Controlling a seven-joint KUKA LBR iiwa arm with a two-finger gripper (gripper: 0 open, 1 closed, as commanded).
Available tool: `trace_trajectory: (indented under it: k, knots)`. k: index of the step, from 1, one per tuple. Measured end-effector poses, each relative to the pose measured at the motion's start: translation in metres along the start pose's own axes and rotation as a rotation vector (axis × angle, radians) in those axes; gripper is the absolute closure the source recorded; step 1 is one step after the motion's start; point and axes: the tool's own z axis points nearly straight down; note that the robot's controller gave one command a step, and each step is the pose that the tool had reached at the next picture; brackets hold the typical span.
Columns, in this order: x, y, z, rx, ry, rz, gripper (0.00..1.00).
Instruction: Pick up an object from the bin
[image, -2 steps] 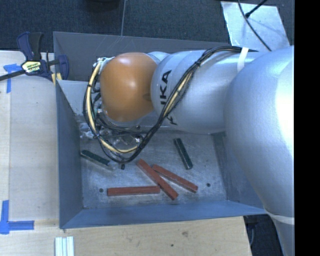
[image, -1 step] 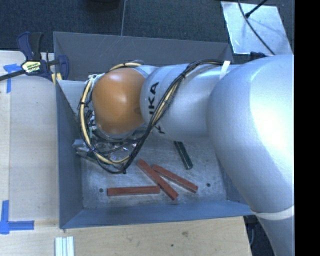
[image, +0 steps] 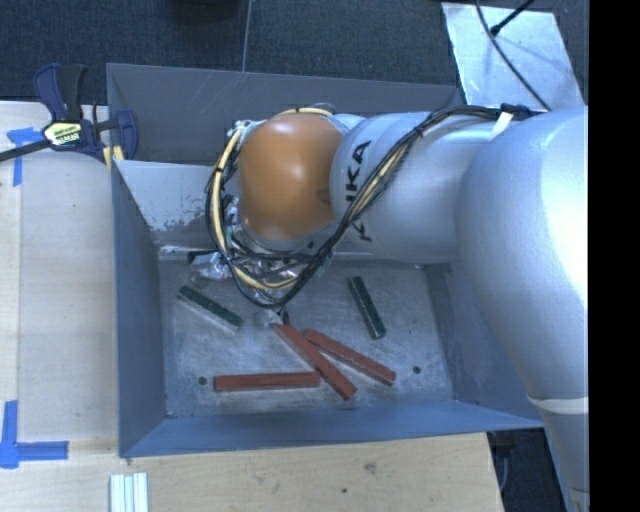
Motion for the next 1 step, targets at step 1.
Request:
trace_trajectory:
  k: [1]
  knots:
    - [-0.0535,0.0369,-0.0604,-0.003,-0.006,-0.014,0.00]
